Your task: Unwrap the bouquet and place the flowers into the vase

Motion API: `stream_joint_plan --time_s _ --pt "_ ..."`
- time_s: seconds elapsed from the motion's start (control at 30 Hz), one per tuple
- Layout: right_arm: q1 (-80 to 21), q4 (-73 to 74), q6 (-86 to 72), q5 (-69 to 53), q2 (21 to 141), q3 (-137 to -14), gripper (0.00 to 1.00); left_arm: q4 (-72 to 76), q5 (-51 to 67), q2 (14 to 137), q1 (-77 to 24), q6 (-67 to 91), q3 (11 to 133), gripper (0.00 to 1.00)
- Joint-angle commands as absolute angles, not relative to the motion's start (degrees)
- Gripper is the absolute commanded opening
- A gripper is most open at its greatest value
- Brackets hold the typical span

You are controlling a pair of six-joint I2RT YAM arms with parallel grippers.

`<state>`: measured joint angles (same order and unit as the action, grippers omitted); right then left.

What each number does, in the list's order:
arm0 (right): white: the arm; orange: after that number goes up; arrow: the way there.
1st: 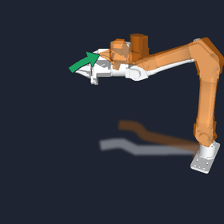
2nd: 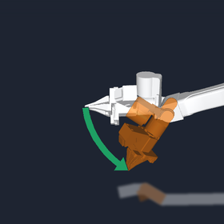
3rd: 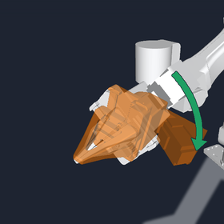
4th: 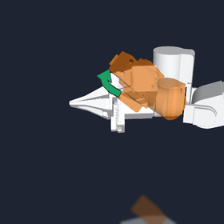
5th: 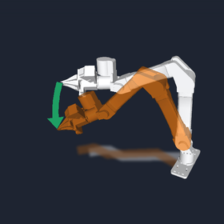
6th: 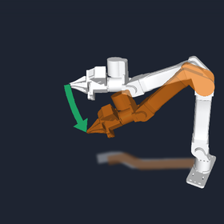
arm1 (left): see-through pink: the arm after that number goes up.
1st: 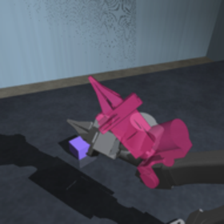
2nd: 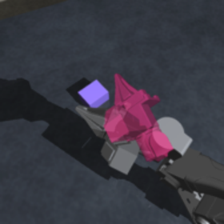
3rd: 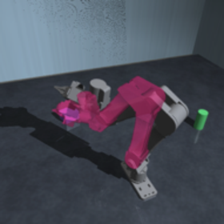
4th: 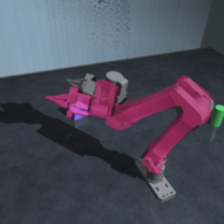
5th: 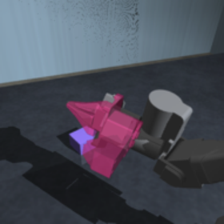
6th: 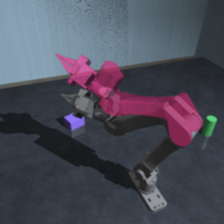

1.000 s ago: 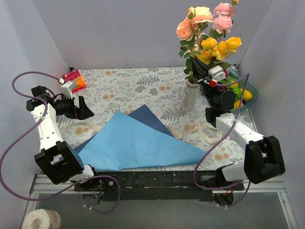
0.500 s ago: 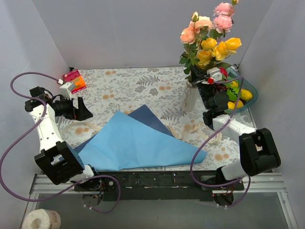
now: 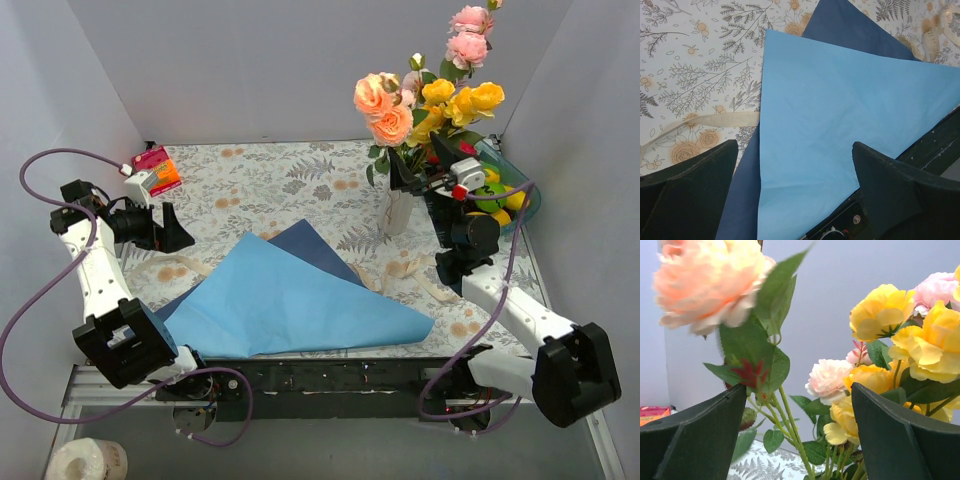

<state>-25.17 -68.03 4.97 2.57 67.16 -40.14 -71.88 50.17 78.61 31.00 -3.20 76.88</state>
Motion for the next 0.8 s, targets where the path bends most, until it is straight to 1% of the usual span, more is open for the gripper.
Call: stream_joint_plan --time_s 0.0,0.03,0.13,0.3,0.43,0.5,0.6,0.7,0.73,0.77 --pt "-27.77 -60.57 7.64 4.83 60.58 -37.89 0.92 -72.42 51.68 75.15 31.29 -4.13 78.22 0.98" --pt "-28.64 -58.73 7.73 6.31 59.43 -37.27 0.92 -72.42 51.68 74.89 31.38 -4.13 78.14 0.98" --pt "-28.65 -59.67 8.61 9.04 58.53 -34.72 0.92 -72.69 51.86 74.09 31.38 -4.39 77.78 0.98" --pt "-28.65 -52.32 6.95 13.00 59.85 -38.76 0.92 -73.39 51.51 72.86 31.38 -4.83 77.96 0.98" --pt "-28.65 -48.96 4.05 19.06 60.47 -40.51 0.88 -72.77 51.07 71.72 31.38 -4.83 76.99 0.98" --pt "-28.65 -47.99 2.82 22.04 60.29 -40.69 0.87 -73.21 51.06 72.07 31.38 -5.10 77.34 0.98" --pt "-28.65 -44.59 0.89 21.54 59.77 -41.48 0.84 -73.65 51.15 72.25 31.46 -5.19 77.61 0.98" --pt "-28.74 -41.84 -3.59 18.47 58.28 -41.66 0.66 -73.48 51.24 71.81 31.46 -5.27 77.52 0.98" --pt "-28.74 -42.01 -4.73 17.50 57.66 -39.83 0.51 -73.39 51.33 71.72 31.46 -5.19 77.35 0.98" --pt "-28.83 -42.36 -5.96 16.45 56.44 -38.77 0.42 -73.39 51.50 71.72 31.46 -5.27 77.26 0.98"
